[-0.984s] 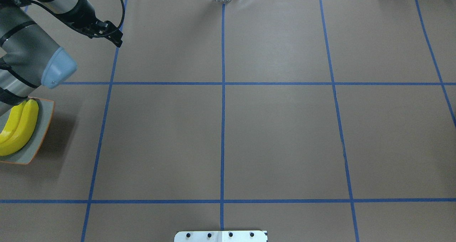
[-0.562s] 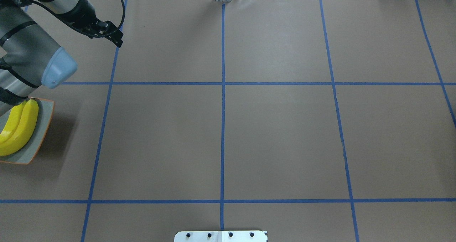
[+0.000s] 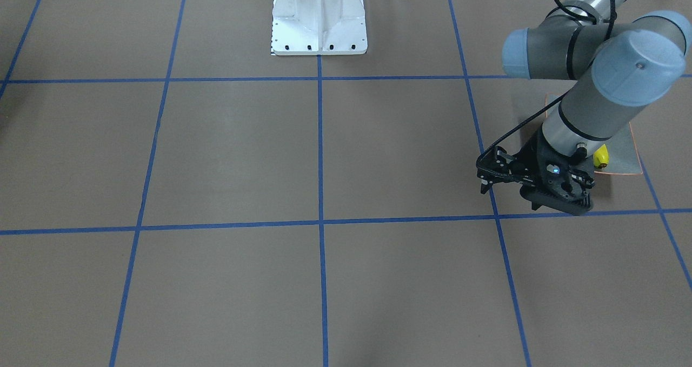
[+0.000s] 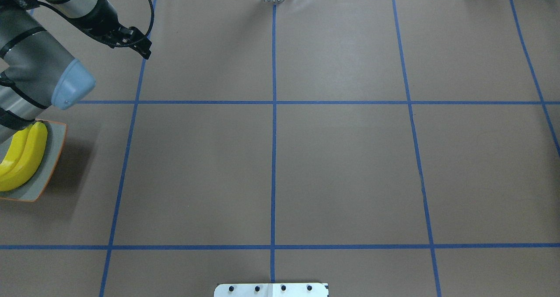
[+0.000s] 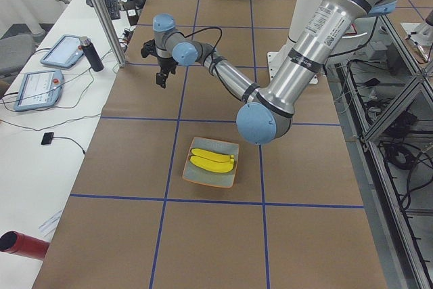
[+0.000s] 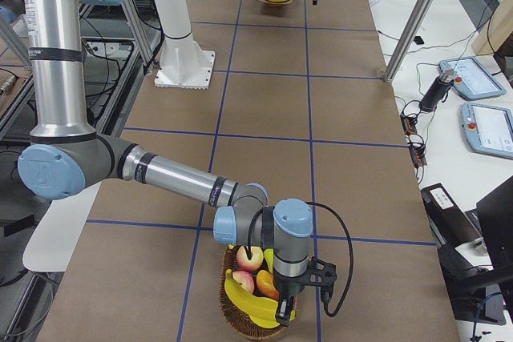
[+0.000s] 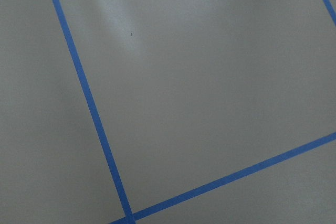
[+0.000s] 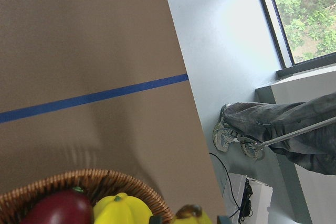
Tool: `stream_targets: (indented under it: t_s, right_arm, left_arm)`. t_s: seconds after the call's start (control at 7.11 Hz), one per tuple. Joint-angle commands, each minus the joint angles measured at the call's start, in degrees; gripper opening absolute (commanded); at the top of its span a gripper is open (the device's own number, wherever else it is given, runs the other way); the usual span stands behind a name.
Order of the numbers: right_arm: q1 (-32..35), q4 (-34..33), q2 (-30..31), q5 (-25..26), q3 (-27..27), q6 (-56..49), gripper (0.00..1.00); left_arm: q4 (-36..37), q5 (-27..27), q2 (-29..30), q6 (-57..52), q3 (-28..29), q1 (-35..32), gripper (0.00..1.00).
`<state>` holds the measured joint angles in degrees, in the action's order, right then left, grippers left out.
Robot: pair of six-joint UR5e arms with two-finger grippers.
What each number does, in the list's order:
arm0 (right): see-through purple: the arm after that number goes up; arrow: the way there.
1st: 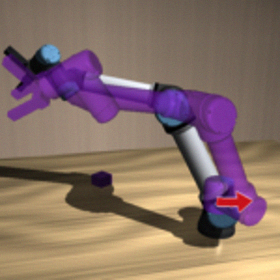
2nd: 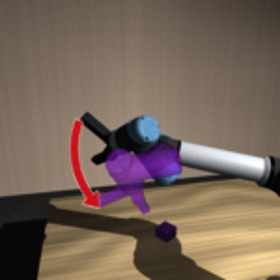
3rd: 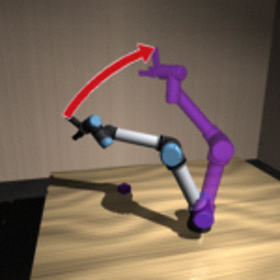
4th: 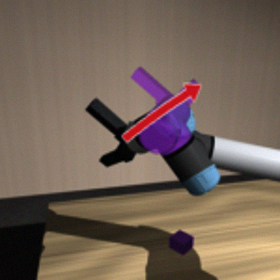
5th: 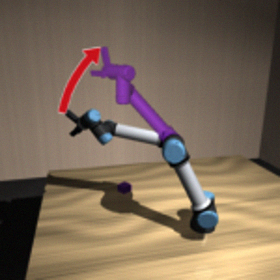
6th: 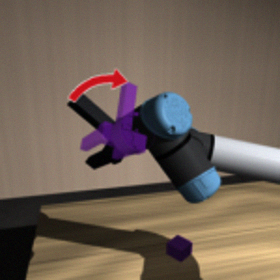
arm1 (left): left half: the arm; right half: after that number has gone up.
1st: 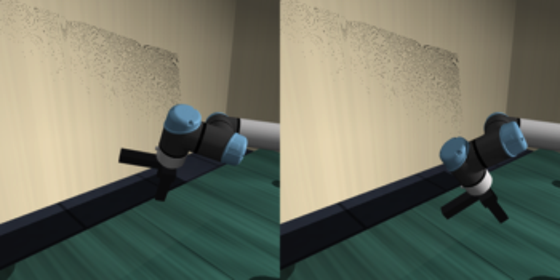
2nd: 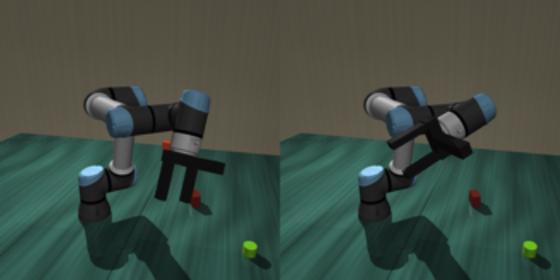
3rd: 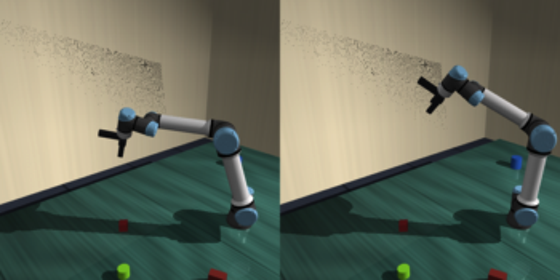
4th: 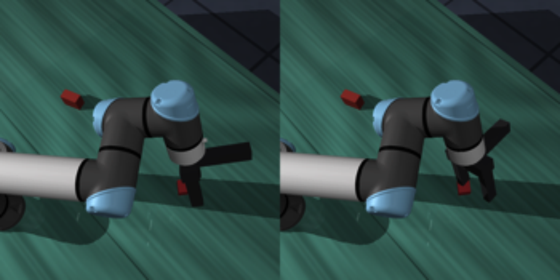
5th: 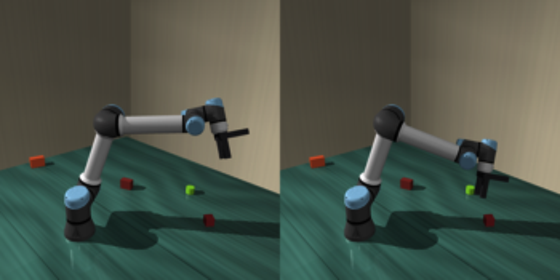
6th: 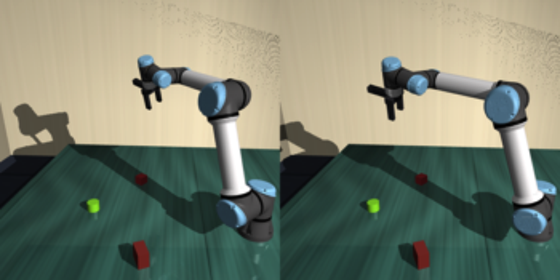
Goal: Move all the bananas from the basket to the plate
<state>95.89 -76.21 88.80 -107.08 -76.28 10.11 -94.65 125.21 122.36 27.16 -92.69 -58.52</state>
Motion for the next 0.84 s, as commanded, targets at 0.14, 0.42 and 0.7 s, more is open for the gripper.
stream_targets:
  t_s: [0.14,0.42,0.7]
  right_arm:
    - [0.88,-8.49,-8.16,-10.92,-4.84,4.70,0.00]
    - [-4.36,-10.00,-15.11,-18.07,-5.88,15.50,0.00]
    - [-14.19,-16.56,-21.45,-18.08,-12.80,32.00,0.00]
  left_arm:
    - [-0.28,0.38,-0.02,0.44,-0.03,0.25,1.00]
    - [-0.45,0.38,-0.02,2.46,0.23,0.95,1.00]
    - [-2.11,0.47,0.51,7.18,0.41,1.48,1.00]
